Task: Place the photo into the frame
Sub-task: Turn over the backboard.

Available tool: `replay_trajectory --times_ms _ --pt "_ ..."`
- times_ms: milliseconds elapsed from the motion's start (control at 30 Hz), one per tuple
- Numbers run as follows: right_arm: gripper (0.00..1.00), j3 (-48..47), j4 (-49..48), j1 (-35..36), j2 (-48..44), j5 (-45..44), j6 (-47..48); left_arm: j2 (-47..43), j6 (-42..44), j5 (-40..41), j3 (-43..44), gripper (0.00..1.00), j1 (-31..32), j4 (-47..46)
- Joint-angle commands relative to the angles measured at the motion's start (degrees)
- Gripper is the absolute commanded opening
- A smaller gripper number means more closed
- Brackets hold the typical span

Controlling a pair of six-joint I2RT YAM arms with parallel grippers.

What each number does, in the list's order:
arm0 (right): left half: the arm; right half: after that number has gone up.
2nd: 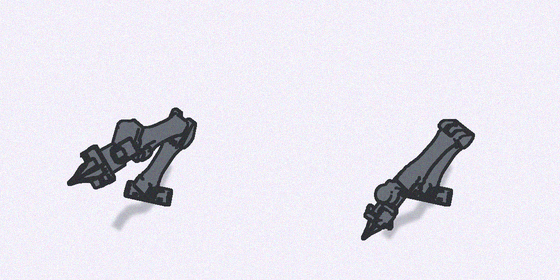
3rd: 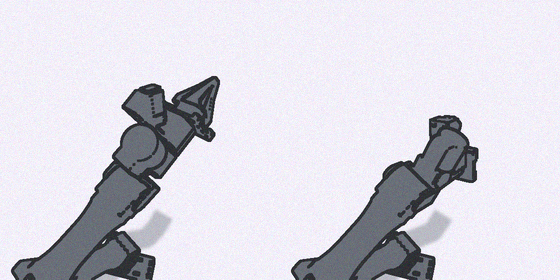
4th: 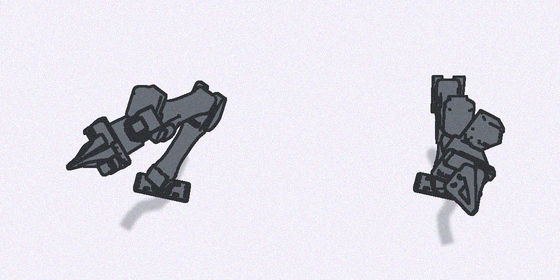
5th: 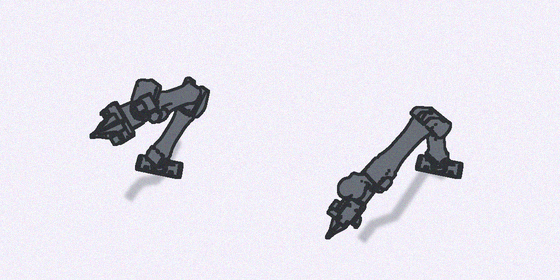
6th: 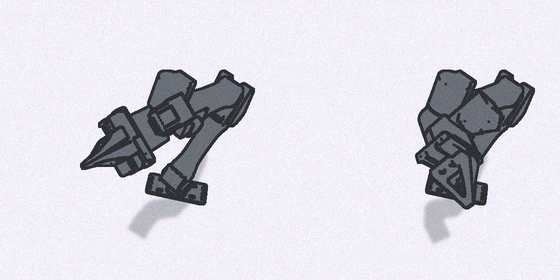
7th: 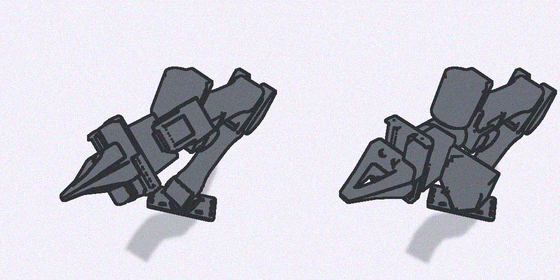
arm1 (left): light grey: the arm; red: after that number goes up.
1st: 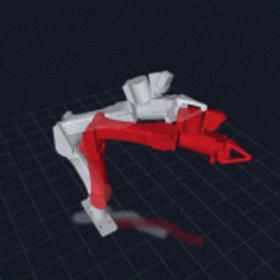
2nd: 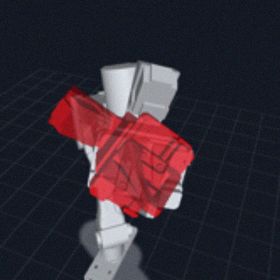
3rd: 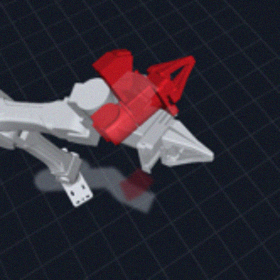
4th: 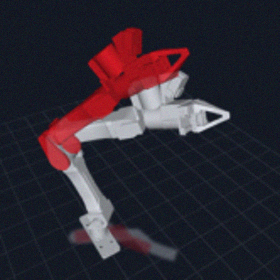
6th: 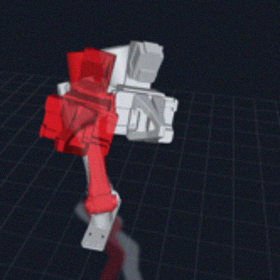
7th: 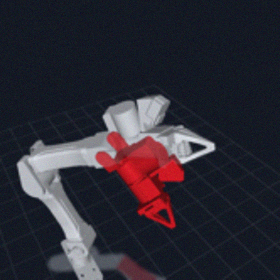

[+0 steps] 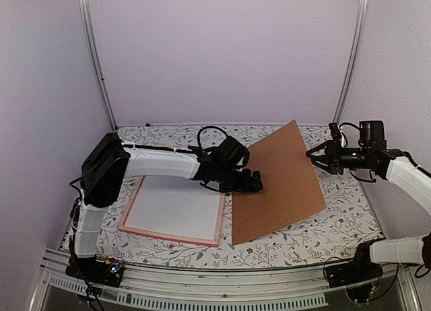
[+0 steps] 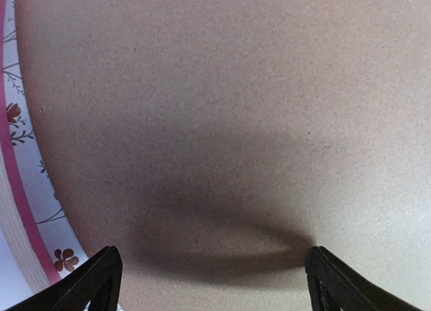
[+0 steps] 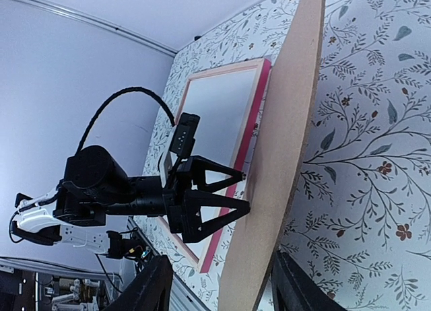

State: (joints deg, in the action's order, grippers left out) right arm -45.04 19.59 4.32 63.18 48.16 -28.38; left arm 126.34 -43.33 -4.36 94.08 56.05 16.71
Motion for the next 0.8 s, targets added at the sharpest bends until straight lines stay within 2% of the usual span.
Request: replay_trajectory --times_ms 0,367,767 --pt "0.52 -2.48 -2.49 5.64 -0.65 7.80 -3.90 -1.42 -0.51 -3.18 -2.14 0.98 1.54 -1.96" --pt "0.52 -8.37 -7.93 16.29 3.30 3.85 -8.87 -8.06 -2.36 -4.07 -7.20 0.98 0.97 -5.42" --pt "0.53 -18.64 -9.35 25.39 12.20 -1.79 -10.35 -23.84 -2.62 -0.88 -16.00 1.00 -1.51 -8.19"
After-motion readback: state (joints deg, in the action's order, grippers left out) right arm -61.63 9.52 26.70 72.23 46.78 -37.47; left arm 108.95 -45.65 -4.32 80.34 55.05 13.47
